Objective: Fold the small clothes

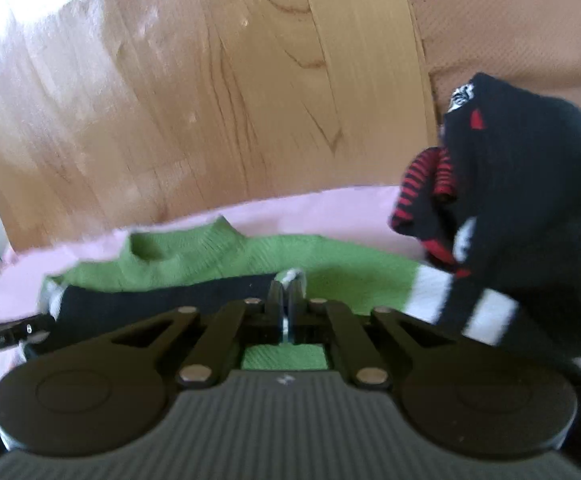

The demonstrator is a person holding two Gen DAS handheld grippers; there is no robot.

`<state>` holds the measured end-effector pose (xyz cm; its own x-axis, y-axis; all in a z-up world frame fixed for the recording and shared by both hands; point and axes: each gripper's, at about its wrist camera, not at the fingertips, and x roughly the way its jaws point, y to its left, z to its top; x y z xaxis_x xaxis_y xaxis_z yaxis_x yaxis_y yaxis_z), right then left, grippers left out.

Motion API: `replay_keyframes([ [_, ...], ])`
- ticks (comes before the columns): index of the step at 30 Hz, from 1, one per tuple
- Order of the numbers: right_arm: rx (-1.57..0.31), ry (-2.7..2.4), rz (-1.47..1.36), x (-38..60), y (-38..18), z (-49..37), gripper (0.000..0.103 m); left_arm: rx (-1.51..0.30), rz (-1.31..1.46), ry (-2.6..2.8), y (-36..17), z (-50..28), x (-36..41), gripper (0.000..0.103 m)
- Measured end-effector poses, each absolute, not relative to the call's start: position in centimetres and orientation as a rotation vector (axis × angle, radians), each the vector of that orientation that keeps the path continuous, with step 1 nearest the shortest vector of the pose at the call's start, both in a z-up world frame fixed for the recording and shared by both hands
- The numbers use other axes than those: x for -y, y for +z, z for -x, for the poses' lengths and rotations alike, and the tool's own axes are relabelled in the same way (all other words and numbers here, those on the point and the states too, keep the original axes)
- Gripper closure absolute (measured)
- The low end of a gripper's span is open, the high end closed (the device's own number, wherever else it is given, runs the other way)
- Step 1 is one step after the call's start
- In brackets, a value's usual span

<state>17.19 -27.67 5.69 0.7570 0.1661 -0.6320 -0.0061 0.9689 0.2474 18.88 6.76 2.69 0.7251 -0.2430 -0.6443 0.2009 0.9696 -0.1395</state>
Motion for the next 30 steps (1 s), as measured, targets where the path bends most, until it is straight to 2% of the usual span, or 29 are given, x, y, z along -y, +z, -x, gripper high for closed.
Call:
replay_keyframes([
  [3,-0.779,0.059,-0.151,27.7,4.8,-16.5,0.094,-0.712,0.051,-0.251,2.9,-18.5,-6.6,0.068],
  [8,-0.634,0.014,-0.317,32.7,8.0,-11.0,0.092,-0.674,0.097,-0.274,4.1,-18.0,-7.1,0.065],
  [12,-0.586,-0.075,-0.305,35.8,9.2,-5.5,0.087,-0.651,0.105,-0.286,4.8,-17.4,-6.7,0.062],
  [14,-0.602,-0.121,-0.288,37.0,8.9,-2.8,0.074,-0.648,0.101,-0.288,5.0,-17.3,-6.5,0.061],
  [16,-0.623,-0.152,-0.301,37.9,7.9,-1.1,0.068,-0.644,0.098,-0.293,5.1,-17.1,-6.3,0.060],
  [22,-0.690,-0.194,-0.377,38.2,5.2,2.5,0.067,-0.644,0.088,-0.310,5.2,-16.8,-5.9,0.056],
  [26,-0.744,-0.208,-0.318,36.1,3.5,2.9,0.067,-0.655,0.065,-0.317,4.9,-16.7,-5.6,0.056],
  [27,-0.746,-0.200,-0.283,35.6,3.2,3.4,0.069,-0.658,0.059,-0.316,4.8,-16.7,-5.6,0.056],
  [29,-0.727,-0.178,-0.132,33.4,3.2,3.8,0.098,-0.667,0.051,-0.309,4.5,-16.9,-5.5,0.056],
  [30,-0.722,-0.177,-0.070,32.7,3.2,4.0,0.098,-0.673,0.051,-0.303,4.4,-17.0,-5.5,0.056],
])
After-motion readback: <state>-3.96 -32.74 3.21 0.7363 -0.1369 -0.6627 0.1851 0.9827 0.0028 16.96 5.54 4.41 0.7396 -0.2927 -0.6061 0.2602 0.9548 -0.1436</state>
